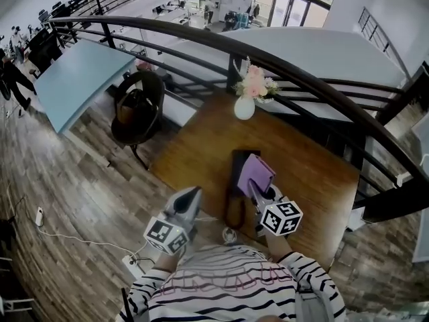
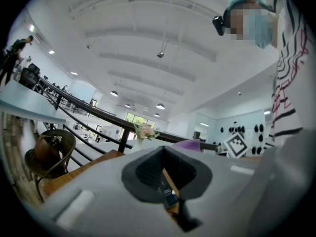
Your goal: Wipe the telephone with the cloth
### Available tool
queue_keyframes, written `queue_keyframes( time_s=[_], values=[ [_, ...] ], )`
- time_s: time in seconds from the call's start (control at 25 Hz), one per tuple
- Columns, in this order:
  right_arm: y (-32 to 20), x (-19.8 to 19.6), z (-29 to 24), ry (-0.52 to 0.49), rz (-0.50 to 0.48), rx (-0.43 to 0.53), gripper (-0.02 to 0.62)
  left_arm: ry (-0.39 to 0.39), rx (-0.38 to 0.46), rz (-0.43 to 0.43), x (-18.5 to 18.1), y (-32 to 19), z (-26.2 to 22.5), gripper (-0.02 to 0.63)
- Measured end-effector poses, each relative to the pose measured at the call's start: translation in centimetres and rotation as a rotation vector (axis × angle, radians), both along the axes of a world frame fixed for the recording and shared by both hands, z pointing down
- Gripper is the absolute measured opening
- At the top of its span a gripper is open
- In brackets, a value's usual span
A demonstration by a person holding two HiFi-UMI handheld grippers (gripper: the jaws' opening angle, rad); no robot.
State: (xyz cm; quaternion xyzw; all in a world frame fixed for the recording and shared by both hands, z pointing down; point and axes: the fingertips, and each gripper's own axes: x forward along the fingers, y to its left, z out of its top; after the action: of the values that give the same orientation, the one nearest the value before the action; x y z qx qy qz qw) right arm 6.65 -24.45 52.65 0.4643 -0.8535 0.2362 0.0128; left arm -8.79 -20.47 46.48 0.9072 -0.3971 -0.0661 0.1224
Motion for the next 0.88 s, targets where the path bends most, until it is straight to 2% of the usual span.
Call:
queue_keyframes(
  time_s=[0.2,0.6,0.88],
  values=[
    [-3.6,-0.5,2.4,0.037,-0.069,-0.036,0.051,-0.008,-0.017,-0.054,-0.2,-0.9,0.7,-0.002],
    [-8.0,-2.3,8.2,0.122,-0.209,-0.14,0.051,-0.036,-0.053,-0.169,-0.8,0.7,1.3,-0.002],
    [-10.5,-2.9,12.2,0.186,-0.232,-0.242,0.051,-0.037,-0.071,-0.219,-1.4,0.8,1.8,-0.002]
  ],
)
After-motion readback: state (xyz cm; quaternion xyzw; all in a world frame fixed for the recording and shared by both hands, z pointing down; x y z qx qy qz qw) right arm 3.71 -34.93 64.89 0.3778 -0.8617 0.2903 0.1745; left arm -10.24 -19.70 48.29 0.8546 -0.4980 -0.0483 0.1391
